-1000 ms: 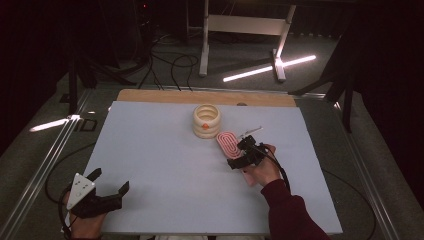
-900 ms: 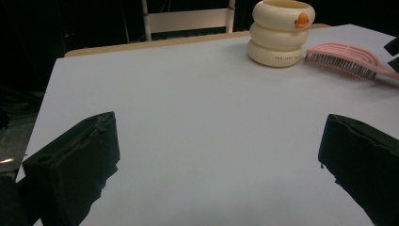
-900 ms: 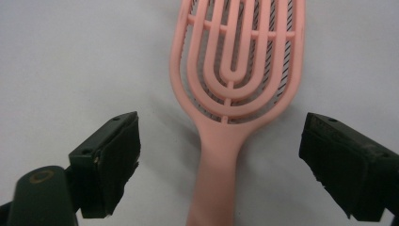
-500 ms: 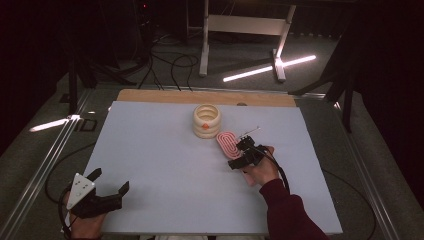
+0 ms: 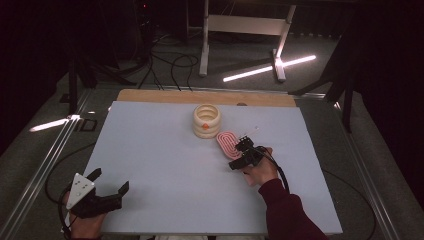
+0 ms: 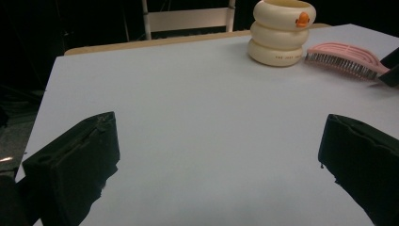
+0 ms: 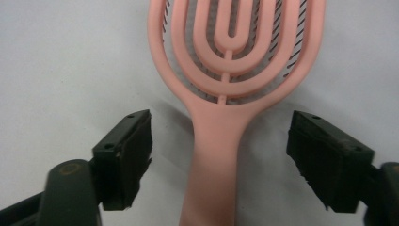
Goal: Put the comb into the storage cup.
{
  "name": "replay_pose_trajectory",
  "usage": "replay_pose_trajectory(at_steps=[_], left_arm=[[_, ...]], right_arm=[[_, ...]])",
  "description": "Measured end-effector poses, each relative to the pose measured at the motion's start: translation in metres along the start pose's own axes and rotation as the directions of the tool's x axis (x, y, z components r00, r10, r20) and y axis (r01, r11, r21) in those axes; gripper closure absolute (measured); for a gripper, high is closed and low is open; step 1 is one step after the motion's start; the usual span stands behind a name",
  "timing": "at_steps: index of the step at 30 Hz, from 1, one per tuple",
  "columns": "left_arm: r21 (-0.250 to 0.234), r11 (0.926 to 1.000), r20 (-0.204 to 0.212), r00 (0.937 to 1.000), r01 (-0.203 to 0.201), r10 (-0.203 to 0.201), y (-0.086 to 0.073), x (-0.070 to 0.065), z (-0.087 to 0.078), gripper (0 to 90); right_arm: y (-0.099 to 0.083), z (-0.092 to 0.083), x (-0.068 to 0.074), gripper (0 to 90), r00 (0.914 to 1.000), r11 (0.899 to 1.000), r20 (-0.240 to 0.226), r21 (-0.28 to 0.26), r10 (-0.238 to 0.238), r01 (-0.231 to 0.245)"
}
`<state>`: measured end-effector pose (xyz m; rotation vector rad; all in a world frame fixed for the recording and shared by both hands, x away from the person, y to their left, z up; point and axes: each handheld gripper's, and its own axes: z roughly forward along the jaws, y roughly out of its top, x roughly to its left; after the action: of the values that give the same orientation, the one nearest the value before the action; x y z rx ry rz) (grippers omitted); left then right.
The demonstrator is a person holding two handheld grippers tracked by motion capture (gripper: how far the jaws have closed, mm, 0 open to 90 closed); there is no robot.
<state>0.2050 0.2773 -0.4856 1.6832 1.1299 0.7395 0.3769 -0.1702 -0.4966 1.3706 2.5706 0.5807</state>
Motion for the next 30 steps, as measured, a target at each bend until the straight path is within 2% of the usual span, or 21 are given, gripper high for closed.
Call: replay_pose_trajectory(at_steps=[5, 9, 26, 30], left_arm=[[0.0, 1.0, 0.0, 1.0, 0.001, -0.001, -0.0001, 0.0001, 0.0001, 0.0], [0.001, 1.0, 0.0, 1.0, 0.001, -0.001, -0.0002, 0.0001, 0.0002, 0.0], [0.0, 1.0, 0.0, 1.0, 0.003, -0.003, -0.0003, 0.0003, 0.0001, 0.0], [0.0, 1.0, 0.0, 1.0, 0.003, -0.003, -0.0003, 0.0003, 0.0001, 0.0]], right_arm=[[-0.0005, 0.0011, 0.0, 34.4, 0.9999, 1.0, 0.012, 0.016, -0.007, 0.007], [-0.0006, 0.0025, 0.0015, 41.5, 1.0, 1.0, 0.004, 0.025, -0.003, 0.003], [-0.0011, 0.0017, 0.002, 56.3, 0.9994, 0.999, 0.024, 0.042, -0.025, 0.024], [-0.0013, 0.0016, 0.0018, 57.3, 0.9994, 0.999, 0.024, 0.041, -0.024, 0.023]])
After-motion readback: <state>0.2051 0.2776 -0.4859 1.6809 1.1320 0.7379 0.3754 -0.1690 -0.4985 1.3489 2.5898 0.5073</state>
